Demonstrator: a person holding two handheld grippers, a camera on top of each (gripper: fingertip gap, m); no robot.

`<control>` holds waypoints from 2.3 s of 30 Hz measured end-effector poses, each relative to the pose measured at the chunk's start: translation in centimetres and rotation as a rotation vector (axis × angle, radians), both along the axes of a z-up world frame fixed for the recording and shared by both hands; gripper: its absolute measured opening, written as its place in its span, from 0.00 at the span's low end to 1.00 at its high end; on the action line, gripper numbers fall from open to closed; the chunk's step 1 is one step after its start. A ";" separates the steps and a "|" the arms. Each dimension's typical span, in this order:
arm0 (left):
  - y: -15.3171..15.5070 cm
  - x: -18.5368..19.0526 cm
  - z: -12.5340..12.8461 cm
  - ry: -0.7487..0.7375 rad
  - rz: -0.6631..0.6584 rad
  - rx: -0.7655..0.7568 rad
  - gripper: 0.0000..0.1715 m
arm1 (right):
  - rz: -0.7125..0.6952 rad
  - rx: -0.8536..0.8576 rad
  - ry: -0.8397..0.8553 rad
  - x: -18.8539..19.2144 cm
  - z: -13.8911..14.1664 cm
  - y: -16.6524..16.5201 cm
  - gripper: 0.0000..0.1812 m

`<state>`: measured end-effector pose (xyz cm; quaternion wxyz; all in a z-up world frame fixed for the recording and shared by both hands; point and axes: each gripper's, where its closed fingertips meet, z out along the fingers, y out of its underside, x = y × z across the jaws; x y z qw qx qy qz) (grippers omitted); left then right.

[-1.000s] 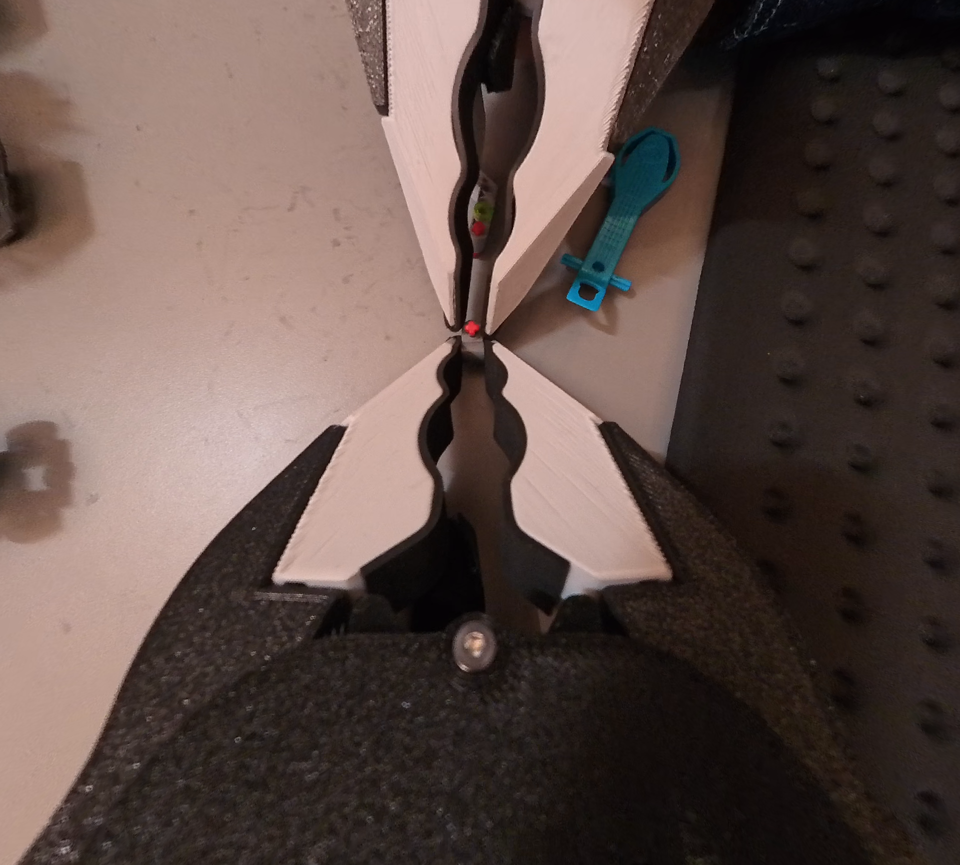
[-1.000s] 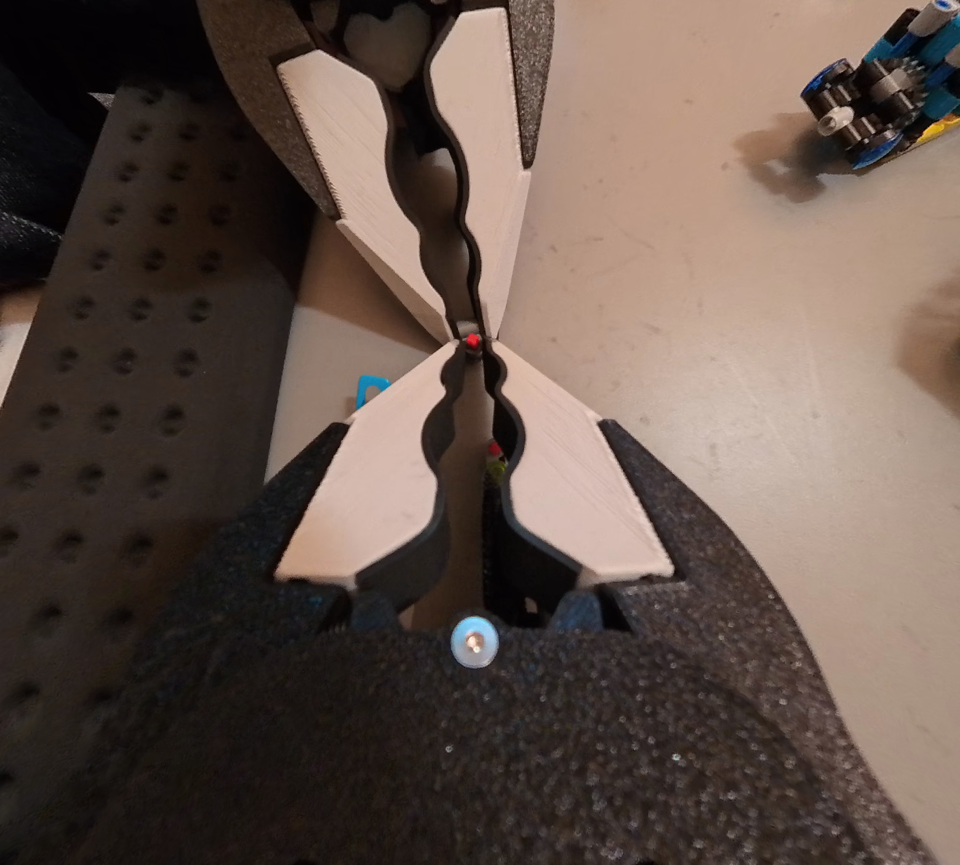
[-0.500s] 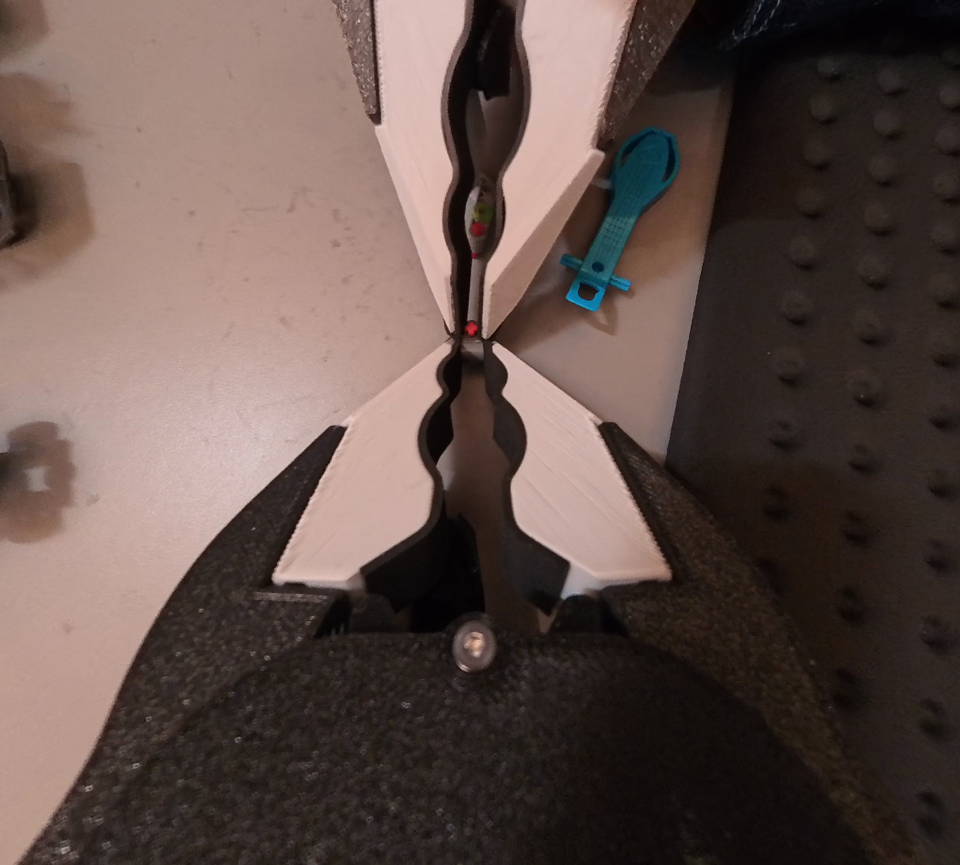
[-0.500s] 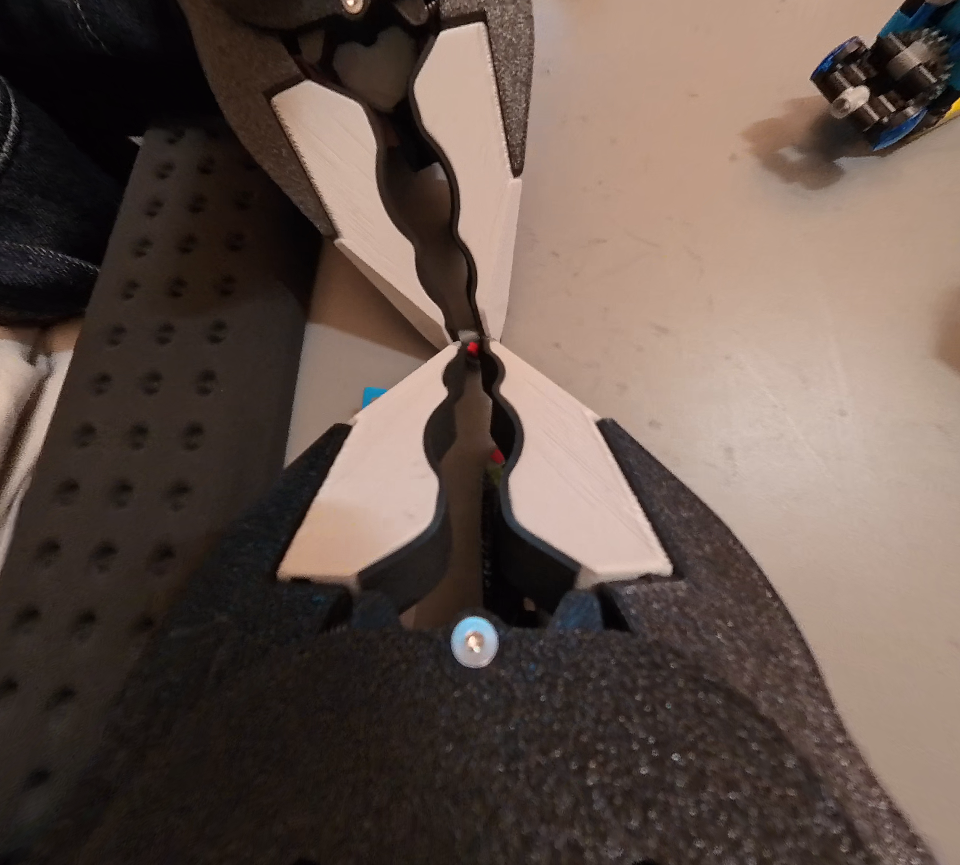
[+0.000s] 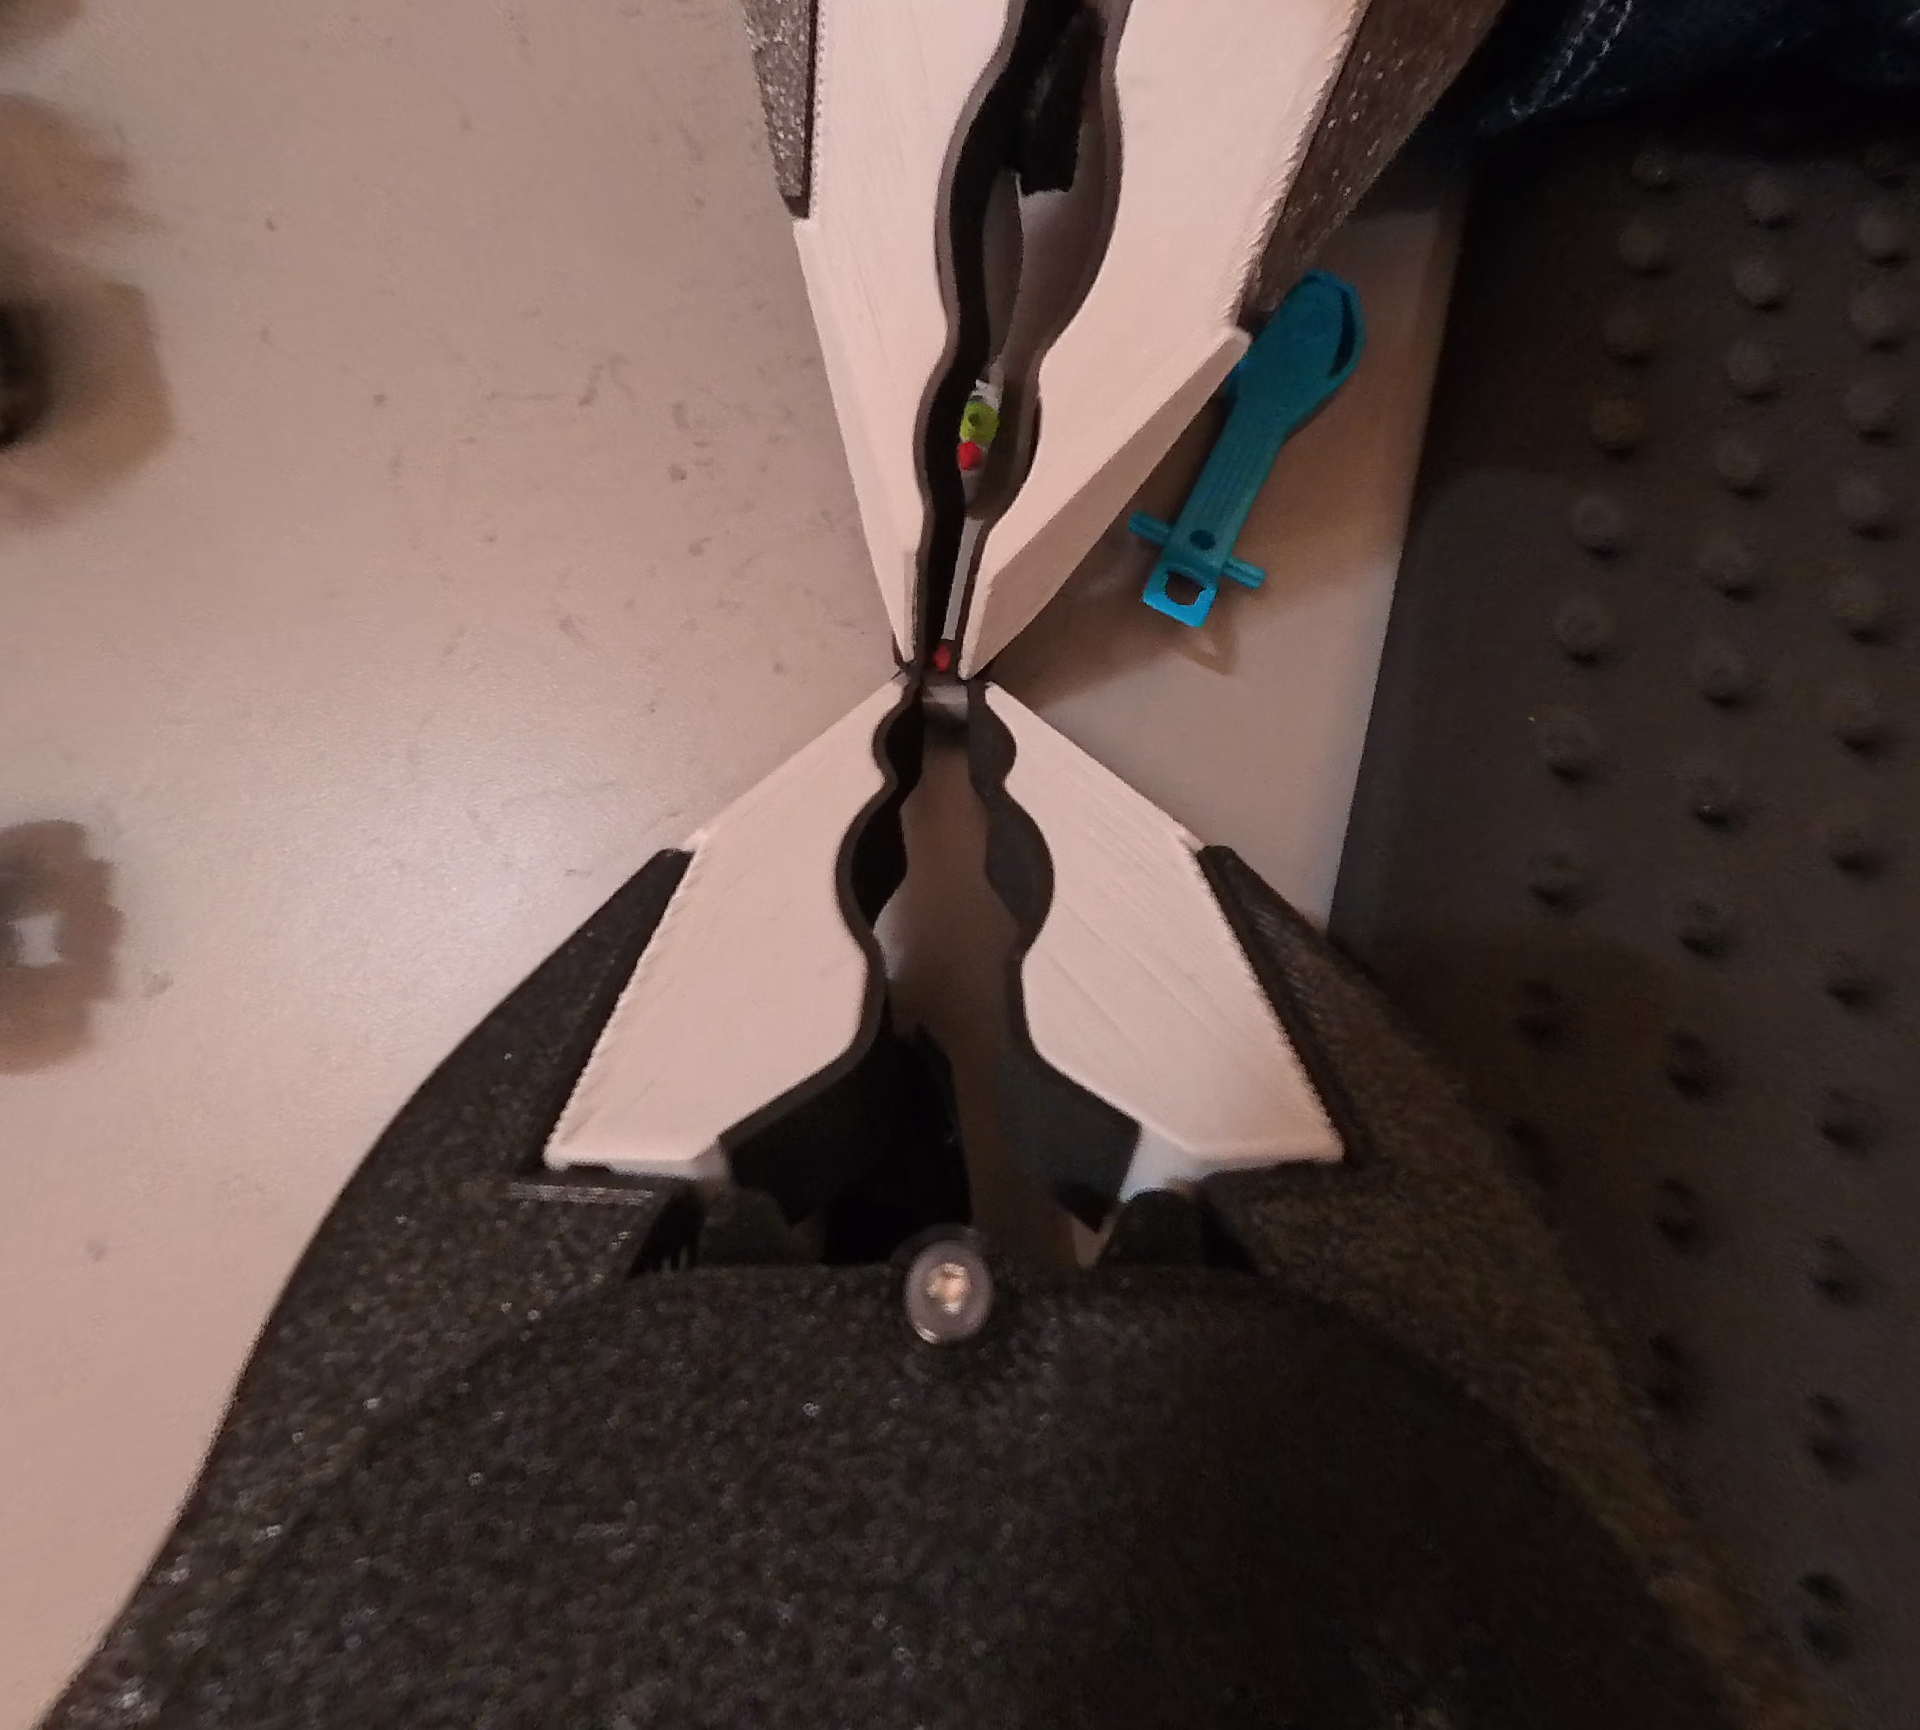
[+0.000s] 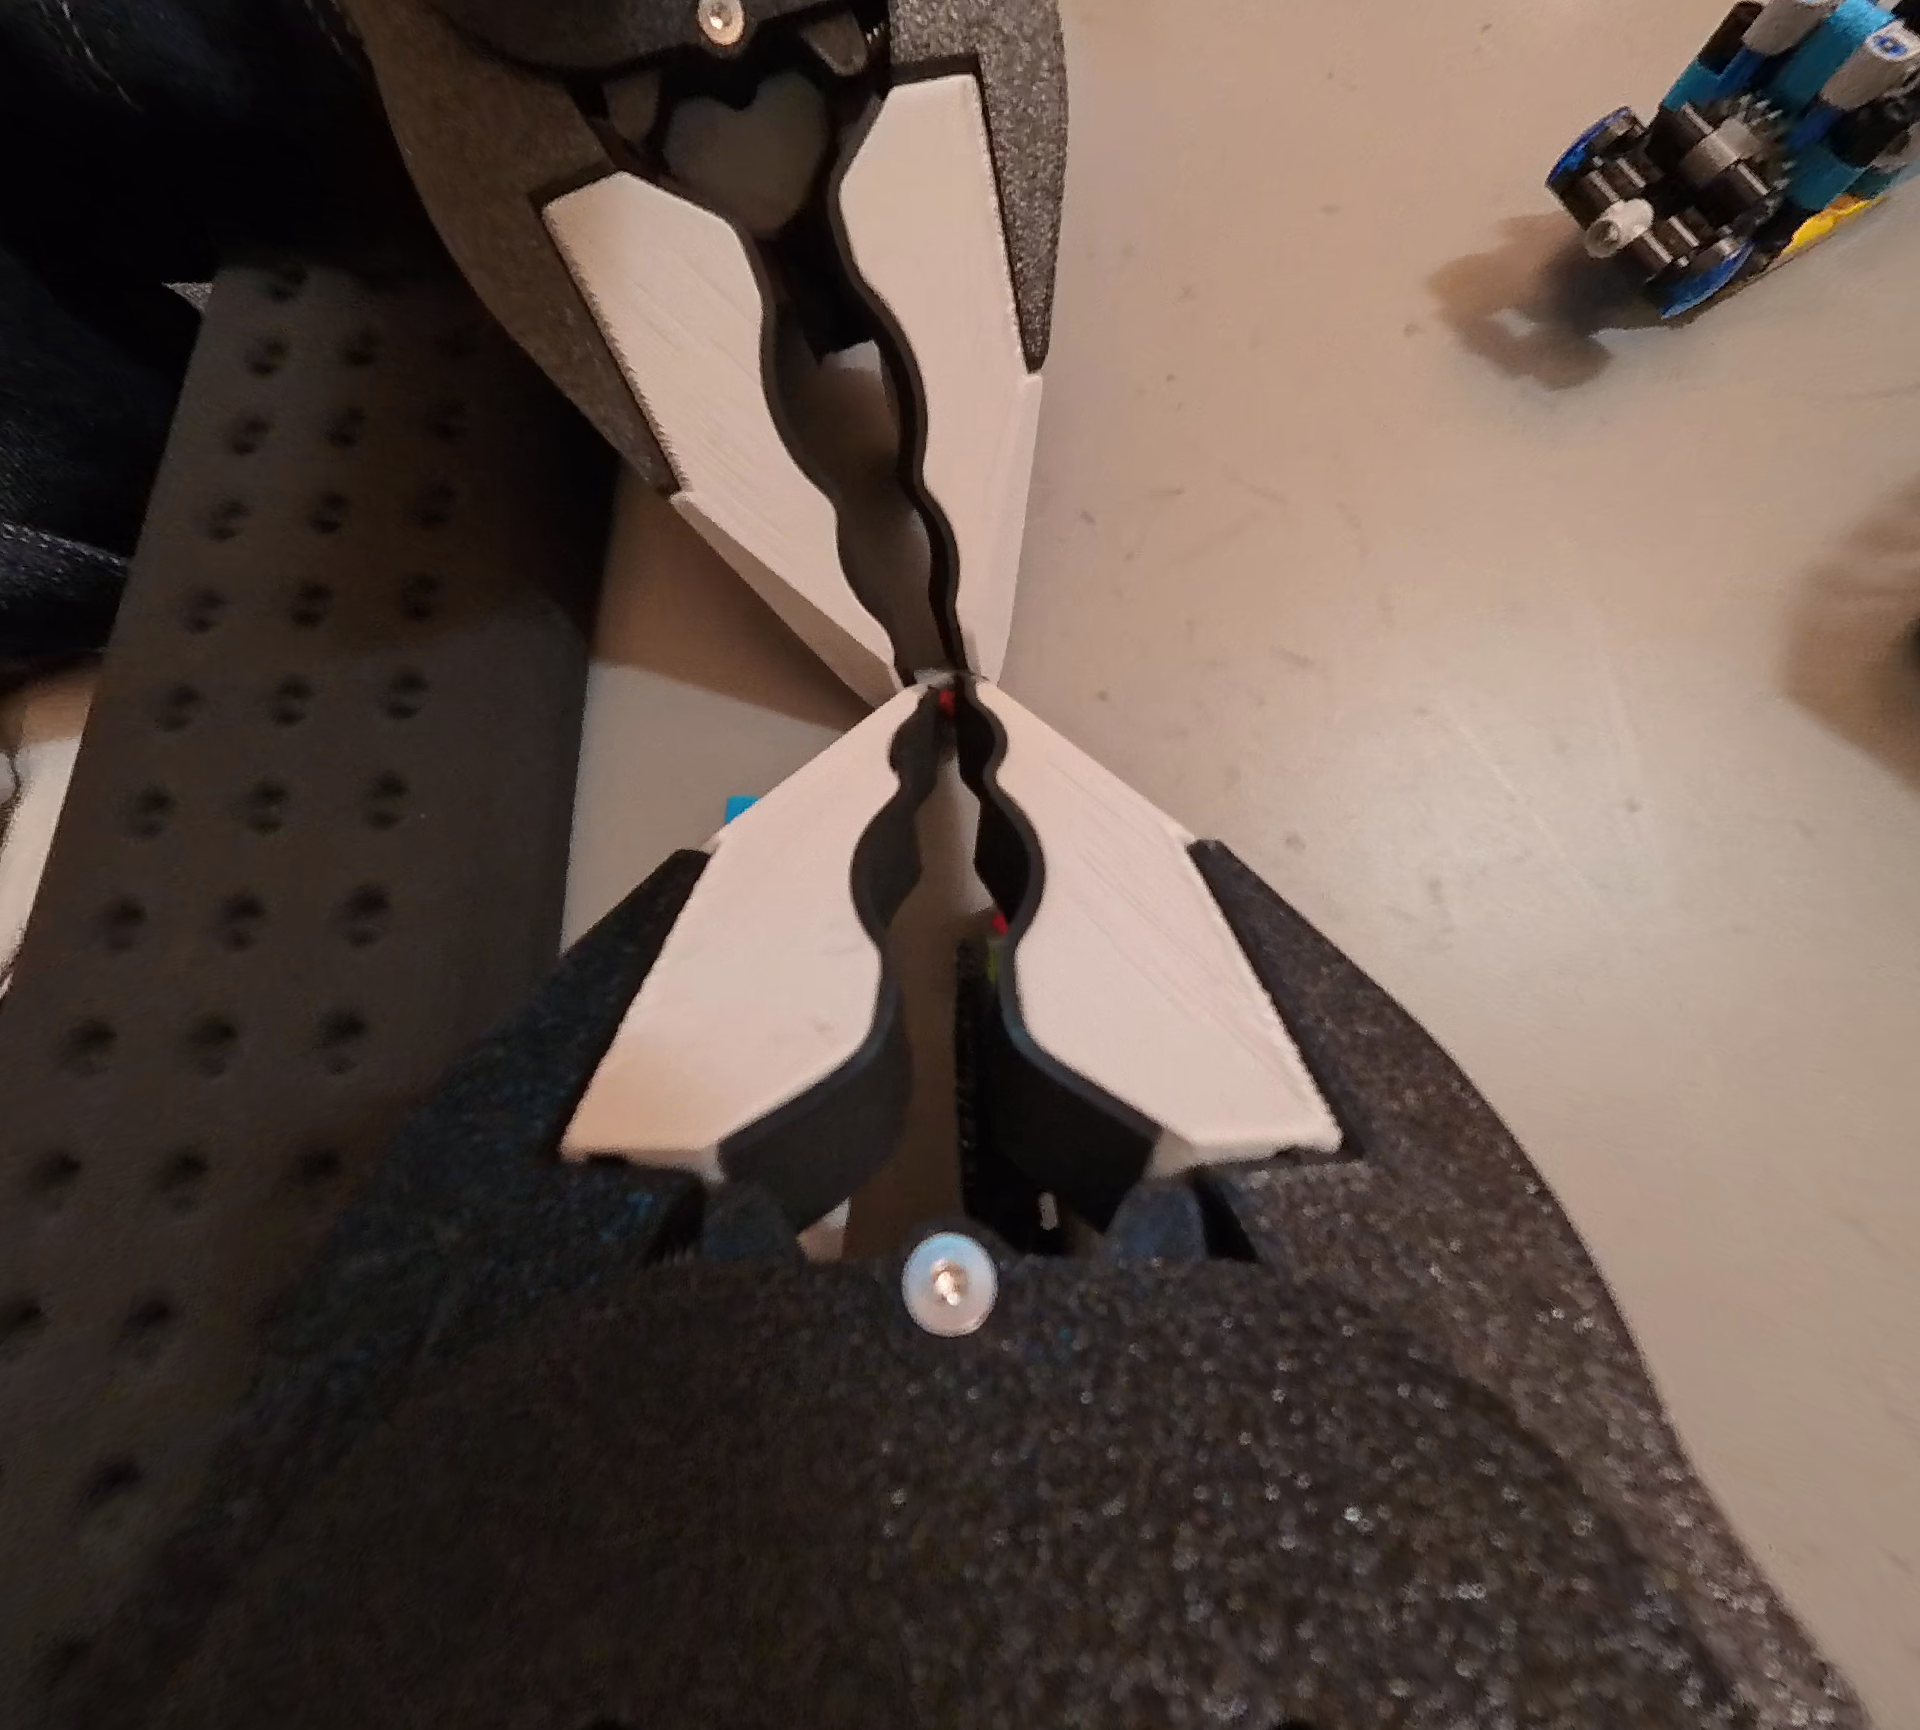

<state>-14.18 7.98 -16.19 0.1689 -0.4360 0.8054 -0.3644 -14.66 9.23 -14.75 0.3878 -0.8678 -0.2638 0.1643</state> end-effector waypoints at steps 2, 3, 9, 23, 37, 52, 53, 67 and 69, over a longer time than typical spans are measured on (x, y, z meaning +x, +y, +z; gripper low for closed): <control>0.0 0.0 0.0 -0.003 0.002 0.004 0.04 | -0.009 -0.006 0.032 0.0 0.1 0.0 0.00; 0.0 0.0 0.0 -0.001 0.006 0.001 0.04 | -0.012 -0.009 0.050 0.0 0.1 0.0 0.00; 0.3 0.2 0.0 0.009 0.036 -0.012 0.04 | -0.032 0.016 0.071 0.1 0.4 0.4 0.00; 0.6 1.4 8.9 -0.184 0.124 -0.655 0.04 | -0.144 0.407 0.116 3.3 8.2 1.3 0.11; 2.2 0.9 14.8 -0.320 0.099 -1.173 0.04 | -0.129 0.673 0.073 0.1 12.7 1.0 0.16; 2.0 1.3 14.4 -0.225 0.102 -1.339 0.04 | -0.192 0.721 -0.097 1.1 12.3 1.6 0.07; 1.9 1.2 14.4 -0.223 0.097 -1.337 0.04 | -0.184 0.726 -0.102 1.1 12.3 1.5 0.07; 1.9 1.8 13.5 -0.170 0.137 -1.375 0.04 | -0.202 0.725 -0.245 1.7 11.5 1.7 0.02; 2.0 1.8 13.4 -0.164 0.139 -1.371 0.04 | -0.199 0.734 -0.274 1.7 11.4 1.7 0.02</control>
